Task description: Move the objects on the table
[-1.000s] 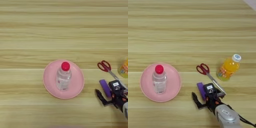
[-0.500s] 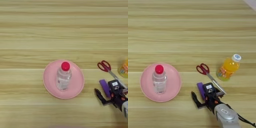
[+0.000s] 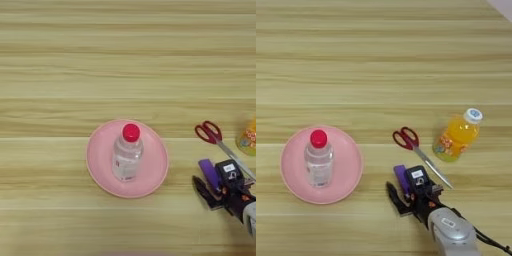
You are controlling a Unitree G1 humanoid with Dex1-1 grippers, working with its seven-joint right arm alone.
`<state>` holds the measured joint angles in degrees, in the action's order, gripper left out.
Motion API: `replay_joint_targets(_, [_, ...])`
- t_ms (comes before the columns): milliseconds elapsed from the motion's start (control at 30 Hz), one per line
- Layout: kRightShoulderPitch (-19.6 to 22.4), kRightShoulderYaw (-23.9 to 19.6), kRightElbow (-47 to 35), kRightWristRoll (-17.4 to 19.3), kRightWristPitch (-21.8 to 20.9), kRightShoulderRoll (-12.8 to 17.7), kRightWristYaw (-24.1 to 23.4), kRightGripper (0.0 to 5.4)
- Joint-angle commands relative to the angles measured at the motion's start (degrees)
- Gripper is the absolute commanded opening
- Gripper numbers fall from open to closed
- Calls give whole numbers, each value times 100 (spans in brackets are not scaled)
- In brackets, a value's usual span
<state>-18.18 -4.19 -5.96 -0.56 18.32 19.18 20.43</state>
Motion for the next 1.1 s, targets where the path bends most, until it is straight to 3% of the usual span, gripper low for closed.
replay_joint_targets(33, [108, -54, -99, -67, -59, 149, -72, 356])
replay_joint_targets(667, [97, -69, -124, -63, -60, 146, -67, 153])
replay_joint_targets(1100, [92, -75, -303, -36, 21, 131, -64, 143])
